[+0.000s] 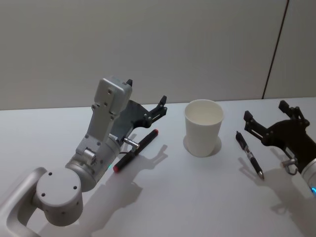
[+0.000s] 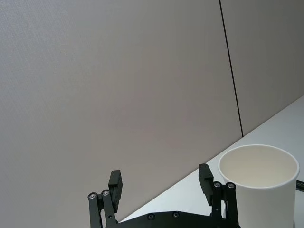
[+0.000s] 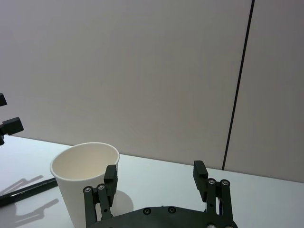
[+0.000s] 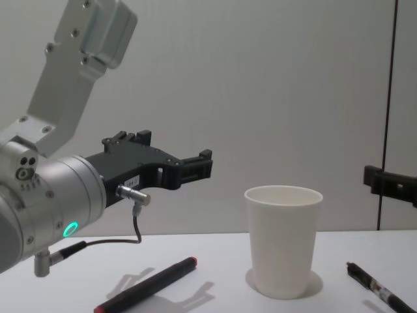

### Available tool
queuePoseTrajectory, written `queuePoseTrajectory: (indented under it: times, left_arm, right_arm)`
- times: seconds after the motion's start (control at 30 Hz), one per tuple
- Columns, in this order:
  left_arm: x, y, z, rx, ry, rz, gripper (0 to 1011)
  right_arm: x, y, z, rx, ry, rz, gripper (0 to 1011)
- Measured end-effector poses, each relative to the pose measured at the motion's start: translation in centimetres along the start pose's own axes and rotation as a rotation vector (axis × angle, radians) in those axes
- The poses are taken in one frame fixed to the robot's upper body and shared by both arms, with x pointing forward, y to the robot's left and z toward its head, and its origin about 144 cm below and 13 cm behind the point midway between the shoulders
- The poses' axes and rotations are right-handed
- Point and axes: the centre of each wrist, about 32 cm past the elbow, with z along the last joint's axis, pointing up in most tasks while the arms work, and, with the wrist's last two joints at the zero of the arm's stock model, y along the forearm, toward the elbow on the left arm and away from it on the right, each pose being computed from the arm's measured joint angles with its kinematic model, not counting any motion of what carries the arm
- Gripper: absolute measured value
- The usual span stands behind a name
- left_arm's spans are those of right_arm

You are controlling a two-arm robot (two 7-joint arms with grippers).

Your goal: Place the pen into the pen holder.

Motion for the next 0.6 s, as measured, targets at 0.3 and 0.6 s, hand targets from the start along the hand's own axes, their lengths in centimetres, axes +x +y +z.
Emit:
queuePoseTrajectory:
  times: [0.3, 0.6]
  left_arm:
    - [0.0, 0.0, 0.0, 0.0, 0.0, 0.0, 1001]
    - [0.0, 0.0, 0.0, 0.0, 0.0, 0.0, 1001]
  right_arm:
    - [0.17, -0.89, 0.27, -0.03, 0.018, -0.03, 1001]
    - [0.17, -0.99, 0.62, -0.074, 0.035, -0.055, 1001]
